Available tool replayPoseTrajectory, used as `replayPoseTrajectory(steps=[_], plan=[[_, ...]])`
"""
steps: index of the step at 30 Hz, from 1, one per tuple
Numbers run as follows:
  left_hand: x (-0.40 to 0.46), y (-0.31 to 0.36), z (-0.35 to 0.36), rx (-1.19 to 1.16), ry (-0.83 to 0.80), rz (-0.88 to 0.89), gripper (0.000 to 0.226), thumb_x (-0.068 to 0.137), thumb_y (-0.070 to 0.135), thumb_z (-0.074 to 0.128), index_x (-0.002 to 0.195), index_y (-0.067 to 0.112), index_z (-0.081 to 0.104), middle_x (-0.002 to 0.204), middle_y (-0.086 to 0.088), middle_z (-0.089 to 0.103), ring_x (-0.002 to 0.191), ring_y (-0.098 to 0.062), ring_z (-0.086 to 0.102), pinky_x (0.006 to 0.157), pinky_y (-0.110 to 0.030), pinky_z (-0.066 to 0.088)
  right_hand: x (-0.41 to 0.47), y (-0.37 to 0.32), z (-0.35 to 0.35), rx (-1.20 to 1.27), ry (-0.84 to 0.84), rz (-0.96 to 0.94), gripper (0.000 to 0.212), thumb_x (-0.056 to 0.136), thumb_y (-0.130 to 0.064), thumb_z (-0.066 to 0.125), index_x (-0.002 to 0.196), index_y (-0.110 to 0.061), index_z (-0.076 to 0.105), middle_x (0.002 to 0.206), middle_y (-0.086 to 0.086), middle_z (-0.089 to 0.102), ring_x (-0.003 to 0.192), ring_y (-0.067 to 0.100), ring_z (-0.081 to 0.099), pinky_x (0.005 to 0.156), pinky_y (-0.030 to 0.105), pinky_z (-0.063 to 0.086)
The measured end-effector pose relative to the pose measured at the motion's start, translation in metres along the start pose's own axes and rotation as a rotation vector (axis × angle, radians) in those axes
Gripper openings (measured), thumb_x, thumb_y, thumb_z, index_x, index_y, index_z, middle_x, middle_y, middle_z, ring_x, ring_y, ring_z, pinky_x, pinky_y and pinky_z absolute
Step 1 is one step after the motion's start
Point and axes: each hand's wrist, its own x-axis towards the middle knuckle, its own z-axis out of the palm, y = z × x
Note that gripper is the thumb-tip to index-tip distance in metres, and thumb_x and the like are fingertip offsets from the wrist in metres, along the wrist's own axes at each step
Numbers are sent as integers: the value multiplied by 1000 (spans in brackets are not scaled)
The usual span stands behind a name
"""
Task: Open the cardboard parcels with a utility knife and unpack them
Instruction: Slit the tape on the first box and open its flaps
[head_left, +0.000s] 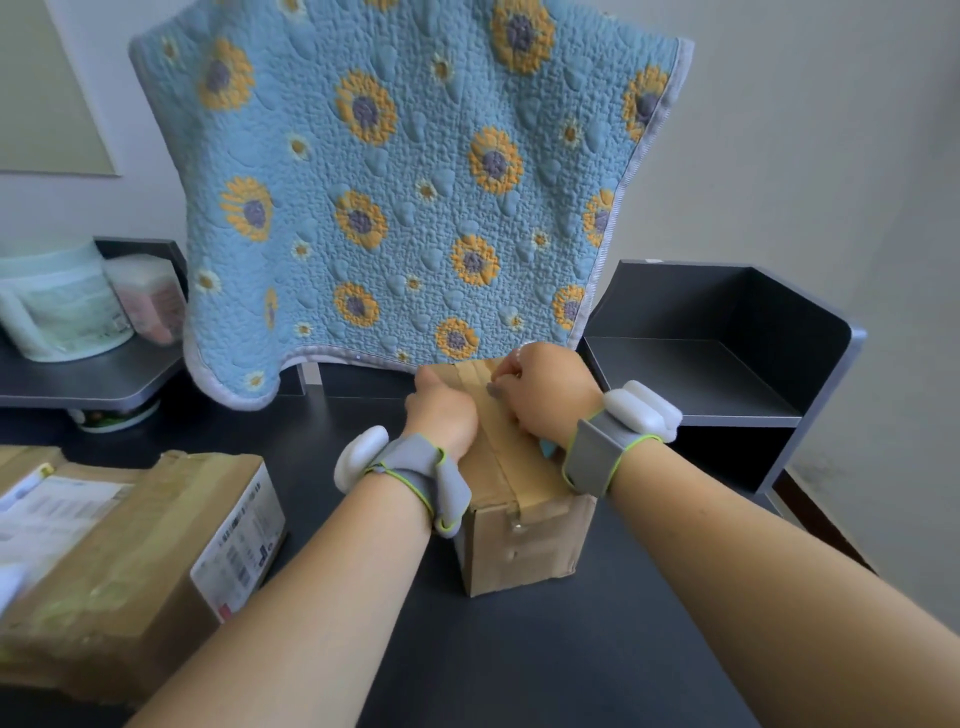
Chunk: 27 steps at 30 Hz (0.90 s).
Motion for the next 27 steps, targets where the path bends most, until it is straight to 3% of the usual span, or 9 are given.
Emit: replayPoseTrajectory(steps=[5, 10, 17, 22, 27], plan=[[-1, -8, -13, 197, 32, 165, 54, 96, 13, 36, 146, 14, 16, 157, -11, 3, 141, -34, 16, 114, -45, 21, 19, -19, 11, -37, -9, -57, 25, 91, -15, 49, 107, -9, 67, 108, 14, 68, 100, 32, 62, 85, 36, 51], [-4, -7, -10, 246, 37, 153, 42, 96, 15, 32, 137, 10, 25, 139, -25, 27, 123, -45, 36, 104, -50, 33, 18, -17, 14, -102, 12, -39, 24, 89, -9, 50, 105, -6, 68, 108, 13, 68, 98, 30, 62, 79, 35, 50], [-4, -5, -9, 233, 47, 121, 46, 95, 11, 22, 141, 15, 18, 141, -24, 23, 118, -45, 40, 102, -48, 35, -4, -10, 10, -148, -42, -59, 27, 90, -6, 46, 110, -5, 63, 109, 12, 67, 100, 27, 62, 79, 32, 49], [-1, -5, -7, 195, 61, 88, 48, 97, 13, 21, 145, 19, 13, 145, -22, 19, 123, -43, 37, 105, -46, 32, -27, -7, 0, -87, -74, -30, 26, 90, -7, 45, 104, -4, 67, 102, 14, 68, 93, 29, 63, 75, 29, 50], [-2, -4, -6, 219, 63, 61, 53, 99, 15, 21, 148, 21, 3, 149, -20, 14, 126, -39, 36, 103, -41, 30, -48, -4, -6, -88, -128, -13, 29, 93, -9, 41, 100, 0, 67, 98, 18, 69, 78, 31, 63, 82, 38, 56]])
